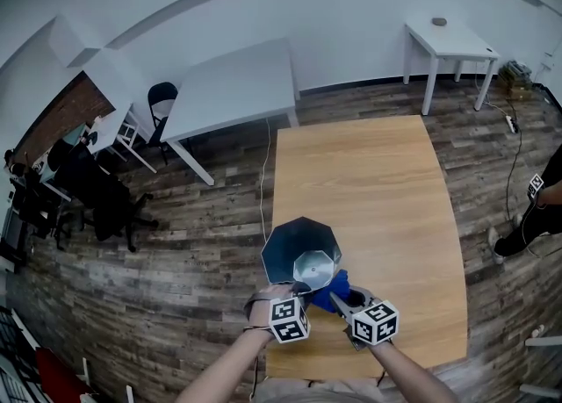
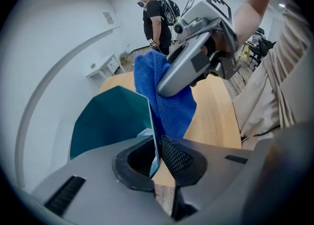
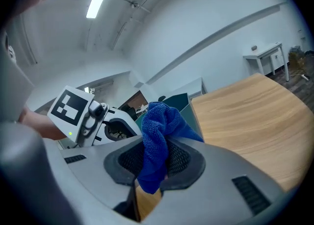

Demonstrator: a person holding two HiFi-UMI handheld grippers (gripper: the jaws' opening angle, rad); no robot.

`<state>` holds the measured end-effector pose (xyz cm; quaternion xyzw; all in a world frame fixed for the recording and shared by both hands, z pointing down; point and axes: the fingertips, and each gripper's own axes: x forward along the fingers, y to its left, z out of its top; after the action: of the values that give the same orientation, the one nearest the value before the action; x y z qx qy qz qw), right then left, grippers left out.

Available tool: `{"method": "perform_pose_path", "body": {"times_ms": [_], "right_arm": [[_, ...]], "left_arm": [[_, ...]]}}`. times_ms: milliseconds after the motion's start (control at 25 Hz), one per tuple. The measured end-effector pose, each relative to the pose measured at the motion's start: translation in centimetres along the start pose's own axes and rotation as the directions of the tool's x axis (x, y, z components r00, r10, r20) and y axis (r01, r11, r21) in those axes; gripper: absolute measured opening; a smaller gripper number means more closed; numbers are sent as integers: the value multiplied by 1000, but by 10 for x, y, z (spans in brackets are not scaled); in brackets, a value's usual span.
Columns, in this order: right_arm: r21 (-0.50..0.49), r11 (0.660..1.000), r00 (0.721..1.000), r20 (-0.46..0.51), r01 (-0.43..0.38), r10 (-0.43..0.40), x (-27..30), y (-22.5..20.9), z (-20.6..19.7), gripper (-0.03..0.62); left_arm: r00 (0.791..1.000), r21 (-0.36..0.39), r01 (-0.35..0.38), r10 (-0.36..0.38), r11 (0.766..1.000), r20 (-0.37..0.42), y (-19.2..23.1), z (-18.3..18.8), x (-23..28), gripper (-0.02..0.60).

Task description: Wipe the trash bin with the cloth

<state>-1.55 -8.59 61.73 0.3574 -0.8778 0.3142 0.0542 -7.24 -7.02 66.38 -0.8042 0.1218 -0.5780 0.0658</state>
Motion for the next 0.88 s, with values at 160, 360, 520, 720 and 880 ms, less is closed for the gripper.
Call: {"method": "perform_pose_path", "body": {"times_ms": [160,360,520,720,880], "right_arm": [[9,999,999,-30,32,-31,12,-10,-15,80],[20,998,994,-85,64,-62,32,-25,-39,80],[52,994,989,-117,92,-86,46,-47,-68,80],[107,984,978,-170,140,-121,71,-80,-106,80],[134,973,962,-226,185,-152,91,-102,-136,80]], "left_arm": [[1000,20,4,-5,1000,8,-1,2,0,46],[1000,40,17,-17,999,8,2,0,-2,46],[1000,48,26,-26,999,9,1,1,-4,46],[999,44,34,-35,998,13,3,1,-2,46],[999,47,37,-38,998,15,4,-3,0,44]]}}
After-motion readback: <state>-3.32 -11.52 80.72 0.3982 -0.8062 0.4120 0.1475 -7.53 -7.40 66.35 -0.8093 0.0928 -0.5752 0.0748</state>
